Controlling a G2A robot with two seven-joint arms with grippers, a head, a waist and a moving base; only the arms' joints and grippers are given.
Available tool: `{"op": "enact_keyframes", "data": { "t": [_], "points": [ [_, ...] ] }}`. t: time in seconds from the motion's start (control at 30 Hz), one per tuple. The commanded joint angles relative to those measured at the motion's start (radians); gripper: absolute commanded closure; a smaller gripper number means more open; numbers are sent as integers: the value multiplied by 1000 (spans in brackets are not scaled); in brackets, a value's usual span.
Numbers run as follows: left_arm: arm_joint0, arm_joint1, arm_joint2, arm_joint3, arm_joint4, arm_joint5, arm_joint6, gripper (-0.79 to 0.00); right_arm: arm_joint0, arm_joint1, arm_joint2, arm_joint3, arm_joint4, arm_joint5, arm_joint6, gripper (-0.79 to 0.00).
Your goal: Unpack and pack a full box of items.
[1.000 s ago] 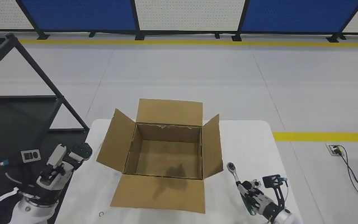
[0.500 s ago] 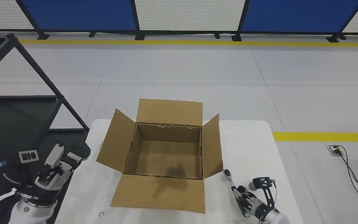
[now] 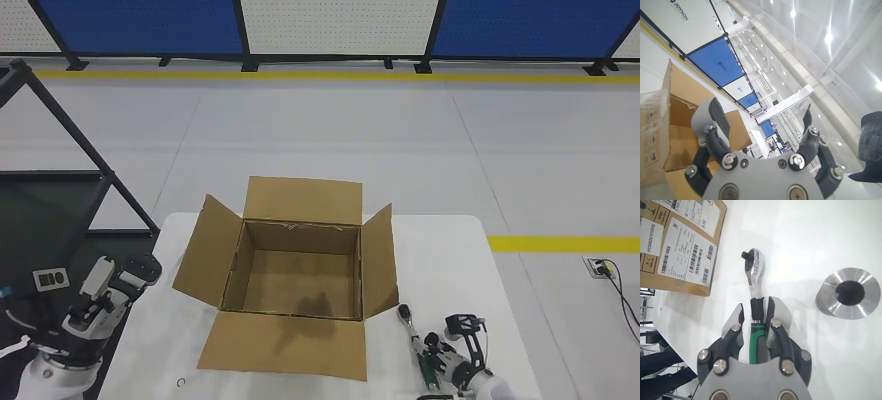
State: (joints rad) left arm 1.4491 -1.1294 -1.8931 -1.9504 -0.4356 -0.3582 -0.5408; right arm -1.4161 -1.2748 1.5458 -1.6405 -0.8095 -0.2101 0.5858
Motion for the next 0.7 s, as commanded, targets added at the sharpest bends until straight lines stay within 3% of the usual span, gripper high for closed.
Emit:
{"op": "enact_keyframes", "data": {
  "t": [0.0, 0.23, 0.47, 0.53, 0.57, 0.6, 0.67],
  "points": [
    [-1, 0, 2, 1, 1, 0, 0, -785, -7, 2, 2, -9, 1, -1, -4, -296],
    [-4, 1, 4, 2, 0, 0, 0, -785, -42, 8, 10, -78, 1, -19, -27, -311],
    [-16, 3, -19, 10, -3, -7, 18, -785, -105, 19, 52, -279, 5, -85, -64, -342],
    [-20, 4, -37, 19, 4, -15, 26, -785, -105, 23, 61, -328, 19, -109, -56, -388],
    [-22, 4, -49, 29, 8, -18, 33, -785, -98, 24, 64, -350, 29, -121, -54, -489],
    [-24, 5, -61, 39, 7, -18, 39, -785, -89, 26, 65, -366, 46, -138, -49, -536],
    [-25, 7, -92, 62, 9, -22, 49, -785, -62, 29, 69, -388, 75, -172, -40, -576]
  ]
}}
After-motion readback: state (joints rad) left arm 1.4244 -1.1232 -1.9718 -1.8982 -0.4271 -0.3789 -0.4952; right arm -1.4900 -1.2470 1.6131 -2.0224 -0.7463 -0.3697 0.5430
